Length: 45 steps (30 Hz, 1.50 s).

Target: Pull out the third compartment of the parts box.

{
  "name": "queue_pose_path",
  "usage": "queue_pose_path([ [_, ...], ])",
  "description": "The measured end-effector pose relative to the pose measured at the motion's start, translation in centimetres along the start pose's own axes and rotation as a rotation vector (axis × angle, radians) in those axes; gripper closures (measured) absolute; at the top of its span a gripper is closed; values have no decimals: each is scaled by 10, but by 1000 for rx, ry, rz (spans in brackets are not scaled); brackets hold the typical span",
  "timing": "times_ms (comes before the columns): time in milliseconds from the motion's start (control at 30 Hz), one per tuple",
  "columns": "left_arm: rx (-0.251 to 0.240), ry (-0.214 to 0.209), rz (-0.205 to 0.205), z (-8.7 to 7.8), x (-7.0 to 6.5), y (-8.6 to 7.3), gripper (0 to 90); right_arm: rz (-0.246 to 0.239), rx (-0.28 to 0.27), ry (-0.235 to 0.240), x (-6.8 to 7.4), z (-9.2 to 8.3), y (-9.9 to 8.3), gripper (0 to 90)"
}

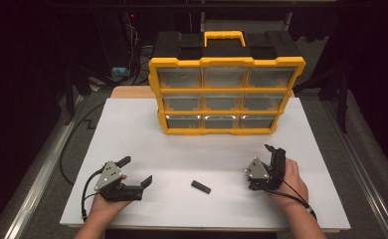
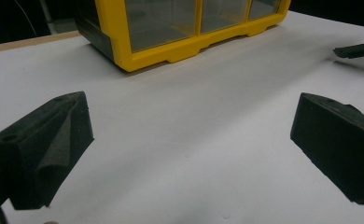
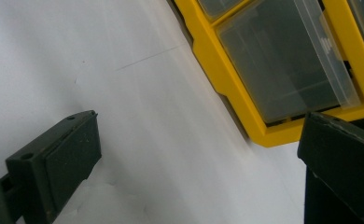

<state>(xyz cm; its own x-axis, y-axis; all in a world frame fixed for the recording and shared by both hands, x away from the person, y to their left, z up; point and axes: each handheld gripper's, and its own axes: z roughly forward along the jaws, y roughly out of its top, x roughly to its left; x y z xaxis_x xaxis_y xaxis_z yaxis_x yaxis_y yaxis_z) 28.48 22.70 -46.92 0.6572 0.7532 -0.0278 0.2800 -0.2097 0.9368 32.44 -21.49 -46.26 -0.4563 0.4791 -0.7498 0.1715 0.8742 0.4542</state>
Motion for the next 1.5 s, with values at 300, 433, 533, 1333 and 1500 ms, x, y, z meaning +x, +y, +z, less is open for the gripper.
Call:
queue_pose_path([
  [300, 2, -3, 2, 0, 0, 0, 4, -80, 14, -38, 3, -3, 5, 3],
  [433, 3, -4, 2, 0, 0, 0, 3, -108, 22, -54, 5, -4, 7, 6],
  [533, 3, -5, 3, 1, 0, 0, 4, -144, 33, -64, 6, -4, 7, 7],
  [1333, -5, 6, 1, -1, 1, 0, 1, -308, 60, -139, 15, -7, 8, 164],
  [1500, -9, 6, -2, -1, 2, 0, 1, -318, 56, -139, 16, -5, 8, 204],
])
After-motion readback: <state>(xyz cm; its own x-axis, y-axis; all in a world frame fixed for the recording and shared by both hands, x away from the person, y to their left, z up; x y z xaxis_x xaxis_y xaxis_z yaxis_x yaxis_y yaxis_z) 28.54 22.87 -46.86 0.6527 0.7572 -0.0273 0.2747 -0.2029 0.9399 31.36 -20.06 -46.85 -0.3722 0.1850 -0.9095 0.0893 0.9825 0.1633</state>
